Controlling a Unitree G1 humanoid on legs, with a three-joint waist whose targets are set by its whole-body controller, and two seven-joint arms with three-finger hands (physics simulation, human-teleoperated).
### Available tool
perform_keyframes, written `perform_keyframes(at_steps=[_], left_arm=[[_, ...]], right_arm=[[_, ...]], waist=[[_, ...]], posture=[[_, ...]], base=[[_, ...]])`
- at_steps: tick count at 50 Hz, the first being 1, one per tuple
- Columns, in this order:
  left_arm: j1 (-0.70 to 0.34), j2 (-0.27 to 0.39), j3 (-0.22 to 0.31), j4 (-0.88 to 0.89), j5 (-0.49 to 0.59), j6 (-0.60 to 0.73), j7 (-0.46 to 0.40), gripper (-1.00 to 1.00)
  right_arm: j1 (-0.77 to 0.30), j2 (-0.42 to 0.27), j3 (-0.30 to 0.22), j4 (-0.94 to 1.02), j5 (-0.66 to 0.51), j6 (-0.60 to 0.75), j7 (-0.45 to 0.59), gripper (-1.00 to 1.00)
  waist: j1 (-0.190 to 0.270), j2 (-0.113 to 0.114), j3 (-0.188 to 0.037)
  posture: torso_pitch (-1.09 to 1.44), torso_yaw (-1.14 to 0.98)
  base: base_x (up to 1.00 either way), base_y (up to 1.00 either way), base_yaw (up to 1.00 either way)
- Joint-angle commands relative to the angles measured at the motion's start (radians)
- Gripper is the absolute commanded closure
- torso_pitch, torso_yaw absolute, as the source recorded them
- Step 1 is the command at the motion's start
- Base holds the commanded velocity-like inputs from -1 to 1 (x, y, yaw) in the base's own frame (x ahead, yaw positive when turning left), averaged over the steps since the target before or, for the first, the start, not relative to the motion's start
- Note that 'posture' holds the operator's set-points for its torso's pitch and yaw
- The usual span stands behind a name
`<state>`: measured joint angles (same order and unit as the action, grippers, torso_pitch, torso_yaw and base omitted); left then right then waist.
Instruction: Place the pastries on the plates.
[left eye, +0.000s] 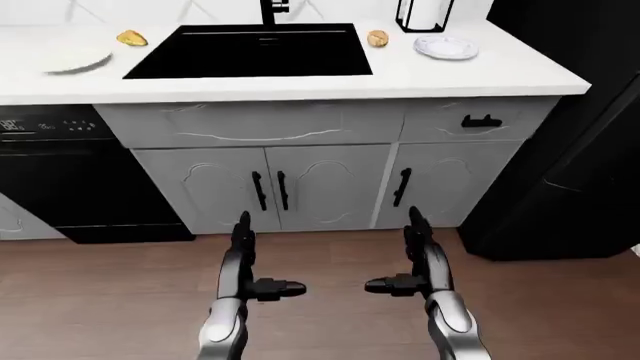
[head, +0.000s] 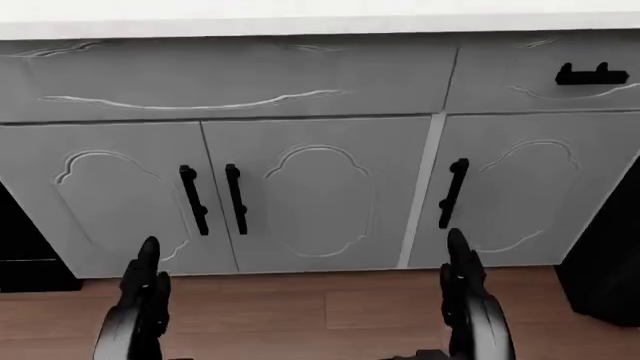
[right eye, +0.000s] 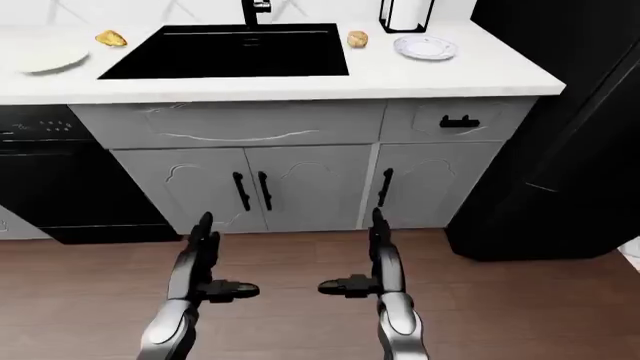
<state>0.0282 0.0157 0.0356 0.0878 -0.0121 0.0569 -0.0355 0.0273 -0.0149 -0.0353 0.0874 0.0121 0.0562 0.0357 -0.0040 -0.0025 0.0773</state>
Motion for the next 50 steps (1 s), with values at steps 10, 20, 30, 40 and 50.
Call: perform_keyframes(at_steps=[10, 20, 30, 40, 50], left_arm=[[-0.047, 0.006, 0.001, -0.164, -0.010, 0.017, -0.002, -1.00], [-0.129, 0.022, 0.006, -0.498, 0.003, 0.391, -0.002, -1.00], [-0.330, 0.078, 0.062, -0.734, -0.027, 0.765, 0.001, -1.00], [-0.465, 0.115, 0.075, -0.830, -0.031, 0.950, 0.009, -1.00], [-0.571, 0.158, 0.107, -0.874, -0.052, 1.077, -0.003, -1.00]], right_arm=[[-0.006, 0.003, 0.008, -0.174, 0.017, 0.002, 0.001, -1.00], [-0.069, -0.023, -0.037, -0.428, 0.059, 0.288, 0.012, -1.00], [-0.245, -0.094, -0.123, -0.650, 0.127, 0.644, -0.022, -1.00], [-0.346, -0.157, -0.199, -0.760, 0.207, 0.788, -0.039, -1.00], [-0.454, -0.239, -0.262, -0.815, 0.302, 0.927, -0.081, -1.00]], waist=[[0.008, -0.006, -0.076], [0.009, -0.004, -0.091], [0.010, -0.001, -0.107], [0.032, 0.001, -0.057], [0.021, -0.024, -0.041]], posture=[[0.00, 0.00], [0.00, 0.00], [0.00, 0.00], [0.00, 0.00], [0.00, 0.00]], base=[[0.00, 0.00, 0.00], [0.00, 0.00, 0.00], [0.00, -0.01, 0.00], [0.15, -0.27, 0.00], [0.22, -0.27, 0.00]])
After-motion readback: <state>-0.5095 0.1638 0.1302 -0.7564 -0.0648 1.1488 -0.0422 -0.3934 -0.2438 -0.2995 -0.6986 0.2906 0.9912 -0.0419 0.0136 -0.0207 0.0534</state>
